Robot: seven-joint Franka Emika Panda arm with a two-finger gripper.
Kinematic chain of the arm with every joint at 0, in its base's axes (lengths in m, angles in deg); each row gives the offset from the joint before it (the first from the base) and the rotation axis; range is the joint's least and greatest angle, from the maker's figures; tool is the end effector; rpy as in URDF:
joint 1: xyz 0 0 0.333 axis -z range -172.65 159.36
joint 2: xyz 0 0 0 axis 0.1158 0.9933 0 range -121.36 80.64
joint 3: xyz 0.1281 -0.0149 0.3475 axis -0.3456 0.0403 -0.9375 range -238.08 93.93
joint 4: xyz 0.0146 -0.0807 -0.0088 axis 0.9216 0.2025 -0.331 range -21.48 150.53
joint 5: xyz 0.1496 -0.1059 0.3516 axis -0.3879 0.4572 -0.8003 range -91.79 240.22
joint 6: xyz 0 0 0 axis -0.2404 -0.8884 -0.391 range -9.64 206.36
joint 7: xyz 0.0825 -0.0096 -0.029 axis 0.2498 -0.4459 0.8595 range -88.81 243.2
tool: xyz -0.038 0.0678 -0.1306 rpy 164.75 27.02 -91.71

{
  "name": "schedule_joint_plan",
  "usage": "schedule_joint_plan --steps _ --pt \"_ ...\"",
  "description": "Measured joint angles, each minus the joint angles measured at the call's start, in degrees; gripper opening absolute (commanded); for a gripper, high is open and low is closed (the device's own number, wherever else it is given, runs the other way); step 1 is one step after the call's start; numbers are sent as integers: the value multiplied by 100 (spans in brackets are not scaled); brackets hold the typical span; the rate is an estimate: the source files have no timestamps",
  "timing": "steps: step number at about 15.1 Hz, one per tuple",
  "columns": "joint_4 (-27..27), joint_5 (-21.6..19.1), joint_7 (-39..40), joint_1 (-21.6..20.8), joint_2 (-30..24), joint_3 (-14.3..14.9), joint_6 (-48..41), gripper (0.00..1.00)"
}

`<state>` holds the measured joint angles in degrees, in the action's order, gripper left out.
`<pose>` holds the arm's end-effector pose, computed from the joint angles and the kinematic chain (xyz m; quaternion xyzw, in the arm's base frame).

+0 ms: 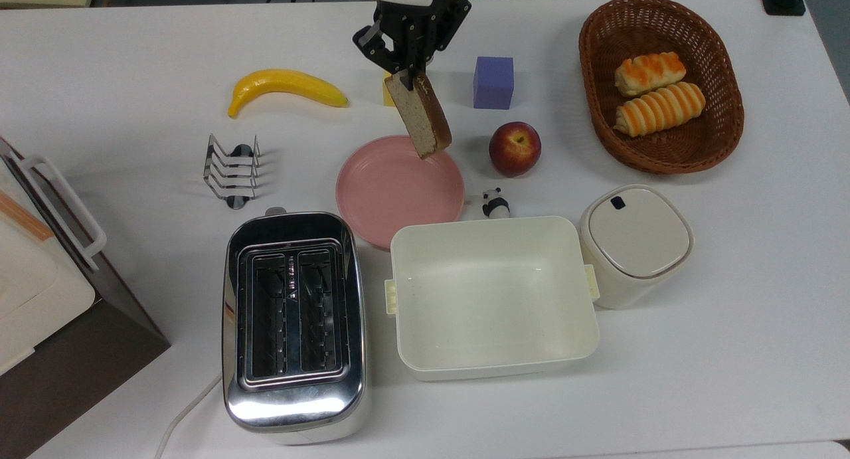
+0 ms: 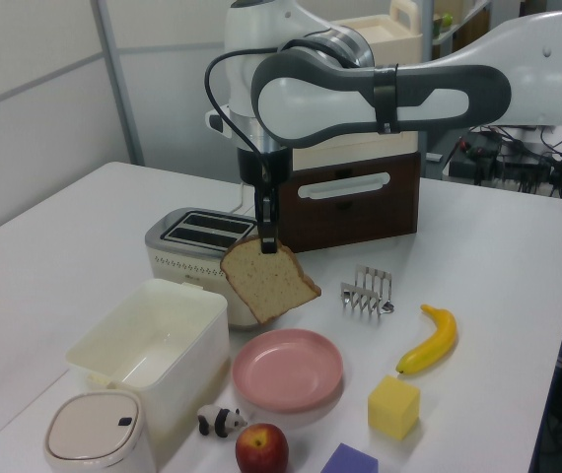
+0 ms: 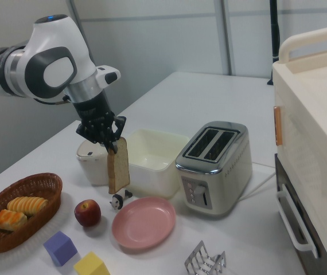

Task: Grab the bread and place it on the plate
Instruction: 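Carry the held toast slice over the pink plate, then lower the toast slice onto the pink plate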

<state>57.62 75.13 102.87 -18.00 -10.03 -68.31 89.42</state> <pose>0.6337 0.0861 0.5979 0.9568 0.2875 0.0379 0.0200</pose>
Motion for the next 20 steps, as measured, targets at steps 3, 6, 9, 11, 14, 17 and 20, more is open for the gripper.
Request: schedule_joint_plan --steps 3,6,9,11,14,17,20 --pt "-3 0 0 0 3 0 0 0" --pt "-3 1 0 0 9 0 0 0" --pt "31 20 -1 -1 39 -1 60 0" --pt "173 73 -56 -2 100 -6 295 0" --pt "350 200 -152 -6 258 -38 400 0" --pt "493 318 -275 -14 364 -136 478 0" --pt "682 387 -292 -14 392 -153 633 0"
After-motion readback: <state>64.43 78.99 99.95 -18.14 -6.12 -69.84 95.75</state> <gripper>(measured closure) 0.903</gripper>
